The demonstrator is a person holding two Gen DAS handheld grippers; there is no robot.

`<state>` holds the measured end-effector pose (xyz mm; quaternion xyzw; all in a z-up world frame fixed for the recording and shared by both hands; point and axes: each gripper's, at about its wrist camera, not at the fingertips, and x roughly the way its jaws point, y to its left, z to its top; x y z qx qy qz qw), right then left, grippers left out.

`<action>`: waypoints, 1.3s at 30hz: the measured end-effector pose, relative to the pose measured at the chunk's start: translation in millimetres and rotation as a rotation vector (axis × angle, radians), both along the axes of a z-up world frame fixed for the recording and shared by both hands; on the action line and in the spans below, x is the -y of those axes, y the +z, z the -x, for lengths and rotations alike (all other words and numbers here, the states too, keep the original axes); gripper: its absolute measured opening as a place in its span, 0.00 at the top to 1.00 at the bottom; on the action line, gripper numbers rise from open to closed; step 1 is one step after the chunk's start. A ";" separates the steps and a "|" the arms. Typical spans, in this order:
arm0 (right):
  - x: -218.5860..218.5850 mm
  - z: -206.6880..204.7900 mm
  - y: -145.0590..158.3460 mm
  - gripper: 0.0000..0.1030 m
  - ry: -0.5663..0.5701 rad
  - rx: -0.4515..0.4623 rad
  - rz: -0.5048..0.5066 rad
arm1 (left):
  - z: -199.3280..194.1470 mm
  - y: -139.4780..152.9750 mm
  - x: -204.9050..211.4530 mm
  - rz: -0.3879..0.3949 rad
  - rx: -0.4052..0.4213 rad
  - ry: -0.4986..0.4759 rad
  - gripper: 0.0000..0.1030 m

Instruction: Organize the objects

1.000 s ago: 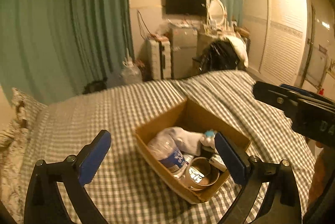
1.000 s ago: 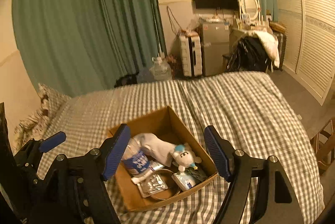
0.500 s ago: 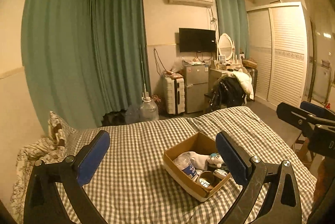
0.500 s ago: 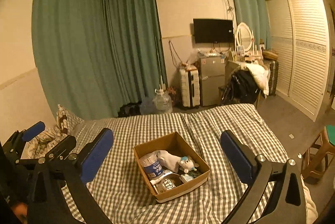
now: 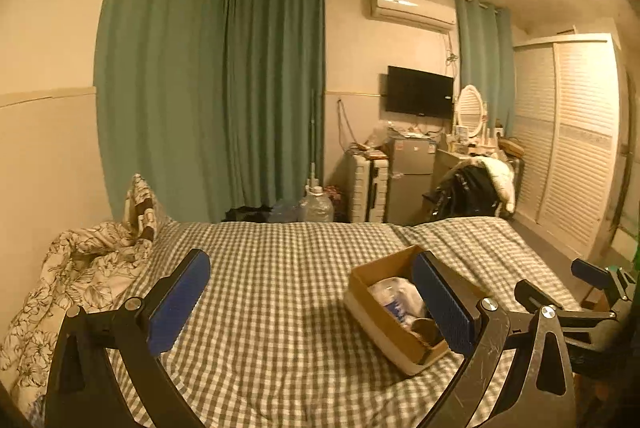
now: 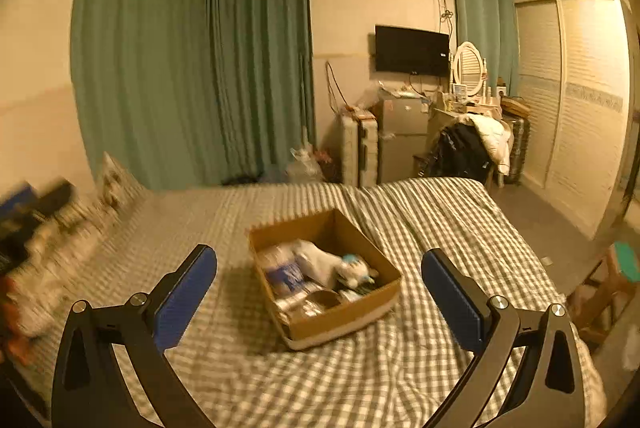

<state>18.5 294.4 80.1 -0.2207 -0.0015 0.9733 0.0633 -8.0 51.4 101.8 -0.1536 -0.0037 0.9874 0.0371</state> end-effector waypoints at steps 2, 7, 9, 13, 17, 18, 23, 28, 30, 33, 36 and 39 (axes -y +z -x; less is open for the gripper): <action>1.7 9.9 -15.1 0.00 0.011 0.001 -0.018 | 6.5 -14.0 0.4 0.012 0.002 0.005 0.00; 1.9 30.1 -46.1 0.00 0.045 0.011 -0.018 | 24.7 -44.6 -5.4 0.067 0.039 0.022 0.00; -1.5 35.8 -55.1 0.00 0.041 0.012 -0.015 | 34.0 -58.9 -8.7 0.072 0.069 0.030 0.00; -11.0 46.3 -66.9 0.00 0.021 0.017 0.014 | 45.7 -80.0 -14.2 0.067 0.119 0.051 0.00; -20.0 53.0 -76.4 0.00 -0.002 0.043 0.033 | 49.1 -90.3 -16.6 0.060 0.153 0.047 0.00; -21.7 53.6 -78.1 0.00 -0.004 0.050 0.037 | 48.9 -91.1 -16.6 0.061 0.153 0.048 0.00; -22.4 55.3 -81.3 0.00 0.000 0.062 0.042 | 49.2 -91.8 -16.9 0.058 0.170 0.039 0.00; -17.7 54.3 -81.3 0.00 0.008 0.066 0.024 | 46.2 -91.8 -15.7 0.058 0.179 0.042 0.00; -16.7 54.3 -81.7 0.00 0.009 0.066 0.020 | 45.4 -91.6 -14.6 0.056 0.183 0.045 0.00; -15.5 53.7 -81.8 0.00 0.014 0.067 0.019 | 45.1 -90.4 -13.0 0.046 0.188 0.050 0.00; -15.3 53.7 -82.1 0.00 0.017 0.066 0.017 | 44.4 -89.4 -12.6 0.037 0.182 0.055 0.00; -15.7 53.7 -82.1 0.00 0.013 0.065 0.018 | 45.2 -88.7 -13.4 0.029 0.187 0.056 0.00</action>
